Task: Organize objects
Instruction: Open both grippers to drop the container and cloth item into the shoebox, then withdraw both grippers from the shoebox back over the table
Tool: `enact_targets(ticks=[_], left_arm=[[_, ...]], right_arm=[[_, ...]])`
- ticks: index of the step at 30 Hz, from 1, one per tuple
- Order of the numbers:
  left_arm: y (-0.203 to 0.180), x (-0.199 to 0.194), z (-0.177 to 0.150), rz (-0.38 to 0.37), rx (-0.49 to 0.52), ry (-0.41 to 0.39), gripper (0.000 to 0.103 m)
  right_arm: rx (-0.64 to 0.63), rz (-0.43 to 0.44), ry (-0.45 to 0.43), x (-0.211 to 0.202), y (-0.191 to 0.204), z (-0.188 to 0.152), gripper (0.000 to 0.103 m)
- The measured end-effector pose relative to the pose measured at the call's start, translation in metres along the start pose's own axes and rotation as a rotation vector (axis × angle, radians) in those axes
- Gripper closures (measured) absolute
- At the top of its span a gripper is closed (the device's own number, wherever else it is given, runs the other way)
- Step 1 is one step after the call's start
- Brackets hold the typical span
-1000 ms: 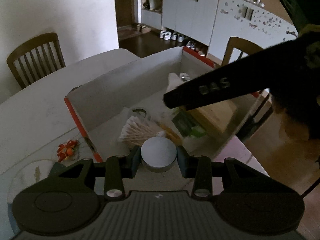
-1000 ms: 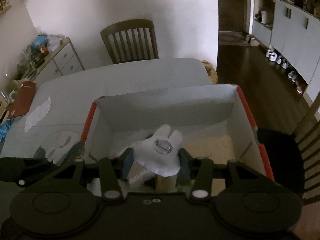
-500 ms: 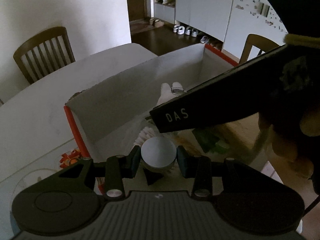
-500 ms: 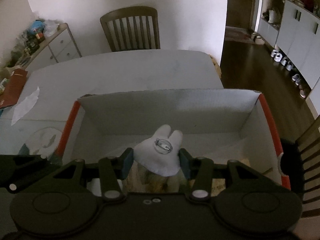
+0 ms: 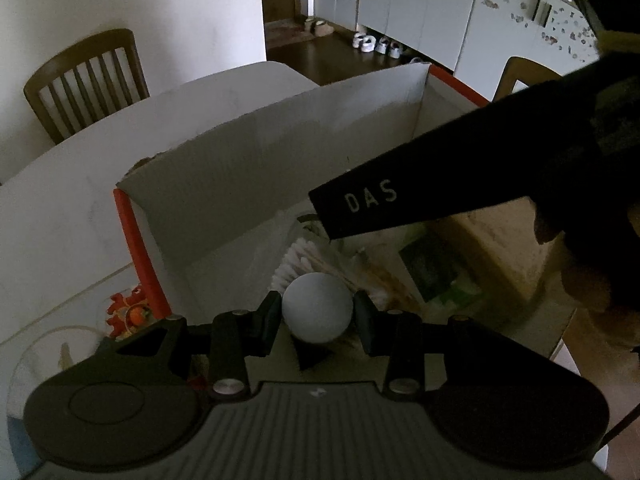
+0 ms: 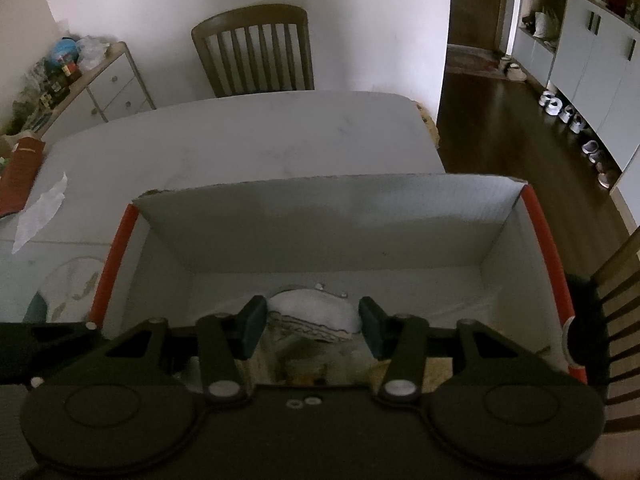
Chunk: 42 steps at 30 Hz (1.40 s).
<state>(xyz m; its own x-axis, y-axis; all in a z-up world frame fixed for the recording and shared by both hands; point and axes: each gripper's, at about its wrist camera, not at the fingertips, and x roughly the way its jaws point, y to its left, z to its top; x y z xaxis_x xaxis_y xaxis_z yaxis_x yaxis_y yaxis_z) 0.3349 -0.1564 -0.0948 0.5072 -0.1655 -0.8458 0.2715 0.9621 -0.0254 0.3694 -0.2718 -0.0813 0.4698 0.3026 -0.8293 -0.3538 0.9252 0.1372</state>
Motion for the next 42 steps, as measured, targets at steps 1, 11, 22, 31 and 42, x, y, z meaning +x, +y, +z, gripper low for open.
enact_targets(ticks=[1,11,22,31,42], left_arm=[[0.000,0.001,0.000,-0.001,0.002,0.002,0.065],[-0.003,0.002,-0.002,0.020,0.035,-0.013,0.062],[-0.002,-0.015,-0.007,-0.020,-0.016,-0.056,0.040],[-0.002,-0.040,-0.015,-0.038,-0.015,-0.106,0.040],[0.014,-0.082,-0.032,-0.080,-0.035,-0.158,0.040]], right_arm=[[-0.001,0.001,-0.001,-0.001,0.000,0.001,0.050],[0.015,0.036,-0.032,-0.019,0.000,0.001,0.041],[0.008,0.050,-0.074,-0.044,0.010,-0.001,0.038],[0.003,0.037,-0.112,-0.069,0.017,-0.007,0.038],[0.009,0.032,-0.141,-0.100,0.028,-0.025,0.038]])
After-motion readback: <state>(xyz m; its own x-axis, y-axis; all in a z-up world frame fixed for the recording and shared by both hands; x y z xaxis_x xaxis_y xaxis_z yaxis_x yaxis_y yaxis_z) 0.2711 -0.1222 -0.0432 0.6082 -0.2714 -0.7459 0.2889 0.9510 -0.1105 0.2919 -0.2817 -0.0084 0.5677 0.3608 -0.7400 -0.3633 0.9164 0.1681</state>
